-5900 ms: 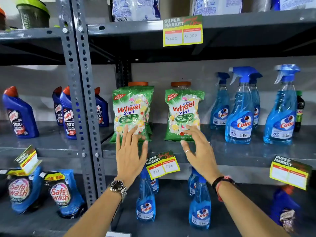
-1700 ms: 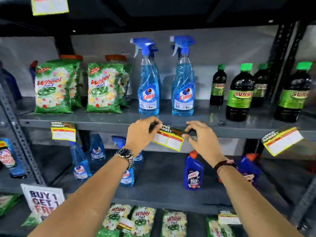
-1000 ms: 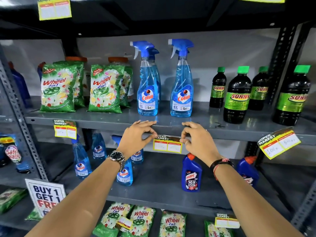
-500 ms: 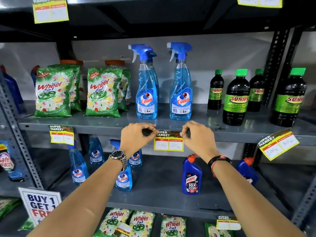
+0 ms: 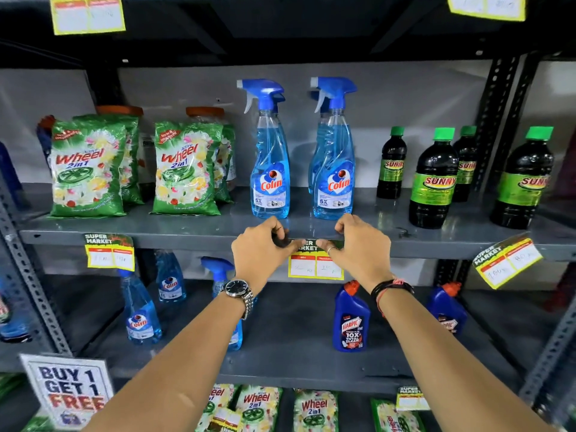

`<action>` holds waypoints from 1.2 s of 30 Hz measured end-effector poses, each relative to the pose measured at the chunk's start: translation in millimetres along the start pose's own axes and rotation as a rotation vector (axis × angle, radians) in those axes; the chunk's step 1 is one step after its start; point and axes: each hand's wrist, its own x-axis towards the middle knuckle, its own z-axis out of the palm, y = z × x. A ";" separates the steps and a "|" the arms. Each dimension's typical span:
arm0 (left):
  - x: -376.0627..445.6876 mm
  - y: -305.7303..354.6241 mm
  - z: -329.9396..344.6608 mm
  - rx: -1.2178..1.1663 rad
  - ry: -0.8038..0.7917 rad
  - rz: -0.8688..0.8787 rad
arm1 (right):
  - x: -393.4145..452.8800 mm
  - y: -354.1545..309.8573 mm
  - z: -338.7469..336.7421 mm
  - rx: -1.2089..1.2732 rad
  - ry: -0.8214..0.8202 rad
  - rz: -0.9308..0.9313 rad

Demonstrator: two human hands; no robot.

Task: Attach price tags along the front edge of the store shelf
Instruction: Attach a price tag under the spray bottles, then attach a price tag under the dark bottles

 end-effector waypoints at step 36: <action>-35.1 230.0 130.0 0.196 -0.305 0.291 | -8.9 313.8 -152.6 0.390 -0.204 -0.082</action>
